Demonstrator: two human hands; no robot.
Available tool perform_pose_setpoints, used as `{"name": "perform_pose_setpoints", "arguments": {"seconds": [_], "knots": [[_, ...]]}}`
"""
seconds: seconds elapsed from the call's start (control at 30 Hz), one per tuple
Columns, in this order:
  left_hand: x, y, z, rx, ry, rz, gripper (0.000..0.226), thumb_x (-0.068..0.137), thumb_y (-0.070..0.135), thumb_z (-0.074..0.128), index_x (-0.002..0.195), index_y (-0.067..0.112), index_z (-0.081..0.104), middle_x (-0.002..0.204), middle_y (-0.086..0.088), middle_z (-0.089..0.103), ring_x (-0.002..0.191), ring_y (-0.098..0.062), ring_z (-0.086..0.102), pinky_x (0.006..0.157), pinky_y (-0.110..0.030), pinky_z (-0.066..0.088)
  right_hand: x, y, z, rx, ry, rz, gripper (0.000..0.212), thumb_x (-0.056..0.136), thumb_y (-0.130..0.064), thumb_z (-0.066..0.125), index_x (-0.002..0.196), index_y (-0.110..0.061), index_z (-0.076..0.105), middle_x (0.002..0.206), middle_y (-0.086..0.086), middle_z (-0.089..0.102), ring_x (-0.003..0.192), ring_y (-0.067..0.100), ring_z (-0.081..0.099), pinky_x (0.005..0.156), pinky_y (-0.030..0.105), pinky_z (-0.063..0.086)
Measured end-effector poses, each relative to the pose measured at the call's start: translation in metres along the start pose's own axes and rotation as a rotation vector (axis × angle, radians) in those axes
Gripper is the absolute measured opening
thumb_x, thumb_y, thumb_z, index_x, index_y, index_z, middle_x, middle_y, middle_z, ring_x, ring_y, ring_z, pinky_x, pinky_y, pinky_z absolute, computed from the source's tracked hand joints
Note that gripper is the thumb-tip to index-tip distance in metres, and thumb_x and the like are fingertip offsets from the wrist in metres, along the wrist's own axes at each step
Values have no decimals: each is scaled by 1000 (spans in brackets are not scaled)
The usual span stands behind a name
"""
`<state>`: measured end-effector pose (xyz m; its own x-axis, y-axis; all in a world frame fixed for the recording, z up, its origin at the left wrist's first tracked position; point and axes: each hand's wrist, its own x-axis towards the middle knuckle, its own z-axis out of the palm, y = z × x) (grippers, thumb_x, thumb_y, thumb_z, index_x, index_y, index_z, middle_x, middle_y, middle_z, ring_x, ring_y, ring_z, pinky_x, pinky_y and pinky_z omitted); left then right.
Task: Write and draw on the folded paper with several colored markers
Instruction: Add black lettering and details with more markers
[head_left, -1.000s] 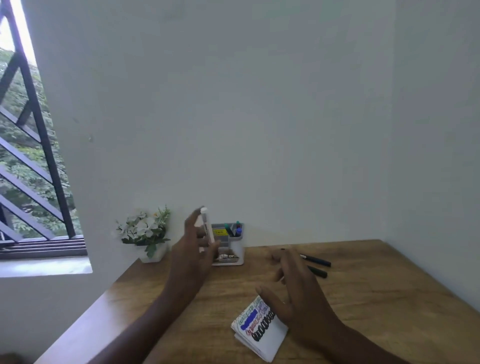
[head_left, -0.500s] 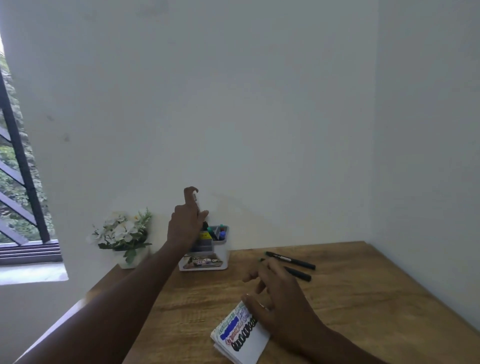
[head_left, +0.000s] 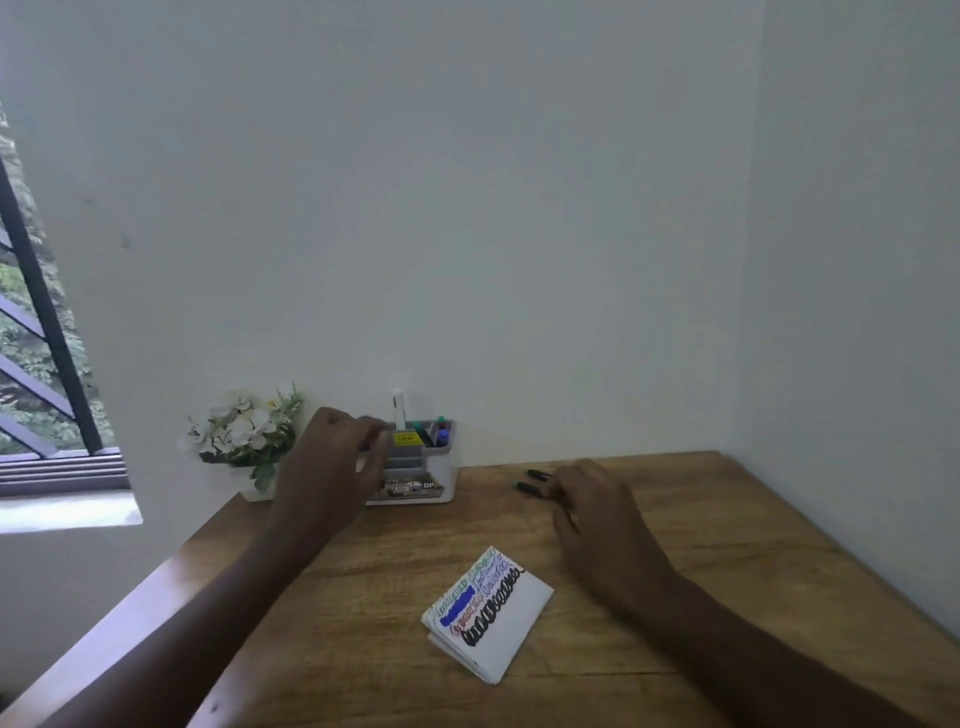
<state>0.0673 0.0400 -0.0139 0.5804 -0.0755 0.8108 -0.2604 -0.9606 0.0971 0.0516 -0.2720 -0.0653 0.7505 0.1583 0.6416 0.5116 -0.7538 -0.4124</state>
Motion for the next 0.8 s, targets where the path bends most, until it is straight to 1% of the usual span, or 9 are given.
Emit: {"name": "perform_pose_setpoints", "arguments": {"seconds": [0.13, 0.2, 0.27, 0.37, 0.47, 0.53, 0.67, 0.73, 0.8], "knots": [[-43, 23, -22, -98, -160, 108, 13, 96, 42, 65, 106, 37, 72, 90, 12, 61, 73, 0, 55, 54, -28, 50, -2, 11, 8, -255, -180, 44, 30, 98, -26, 53, 127, -19, 61, 128, 4, 53, 118, 25, 52, 102, 37, 47], [-56, 43, -32, -144, -221, 203, 10, 96, 41, 66, 105, 39, 71, 88, 19, 61, 74, 3, 55, 56, -24, 46, -2, 14, 11, -366, -267, 36, 34, 101, -29, 41, 126, -17, 61, 130, 7, 56, 121, 30, 51, 106, 41, 42], [-69, 60, -34, -186, -214, 224, 13, 96, 44, 61, 104, 39, 70, 88, 20, 62, 75, 2, 55, 54, -25, 48, 0, 15, 10, -362, -275, 45, 31, 101, -28, 40, 117, -18, 64, 122, 8, 60, 117, 31, 54, 102, 41, 43], [-85, 81, -30, -260, -204, 202, 22, 94, 53, 53, 104, 42, 69, 85, 23, 63, 76, 2, 55, 51, -31, 52, 2, 19, 7, -282, -247, 114, 20, 98, -27, 57, 116, -21, 63, 118, 6, 62, 116, 28, 56, 95, 38, 48], [-90, 89, -31, -393, -255, 253, 20, 94, 54, 57, 106, 44, 69, 88, 25, 60, 79, 3, 56, 52, -25, 49, 4, 19, 7, -303, -294, 149, 26, 100, -27, 57, 124, -23, 64, 126, 4, 64, 120, 24, 56, 93, 37, 50], [-92, 88, -31, -421, -303, 290, 23, 94, 57, 55, 111, 47, 67, 92, 25, 61, 80, 2, 59, 52, -20, 49, 6, 13, 4, -277, -261, 137, 25, 102, -27, 54, 122, -23, 69, 121, 4, 66, 110, 21, 61, 85, 34, 50], [-90, 82, -25, -369, -155, 223, 22, 96, 51, 54, 112, 43, 68, 97, 22, 64, 92, 1, 56, 60, -19, 45, 4, -16, -5, 223, -12, 202, 12, 101, -28, 64, 108, -22, 73, 93, -4, 75, 84, 15, 69, 72, 34, 54], [-83, 75, -22, -365, -53, 99, 27, 101, 48, 47, 118, 40, 66, 107, 17, 66, 105, -6, 52, 71, -28, 47, -3, -34, -6, 486, -42, 254, 12, 96, -27, 73, 104, -19, 71, 87, -1, 77, 78, 13, 73, 68, 36, 59], [-79, 68, -20, -371, -56, 30, 35, 105, 47, 39, 128, 36, 63, 120, 16, 66, 116, -10, 48, 81, -33, 46, -11, -47, -5, 633, -108, 268, 18, 89, -20, 80, 105, -15, 72, 92, 2, 80, 86, 13, 76, 73, 31, 61]]}}
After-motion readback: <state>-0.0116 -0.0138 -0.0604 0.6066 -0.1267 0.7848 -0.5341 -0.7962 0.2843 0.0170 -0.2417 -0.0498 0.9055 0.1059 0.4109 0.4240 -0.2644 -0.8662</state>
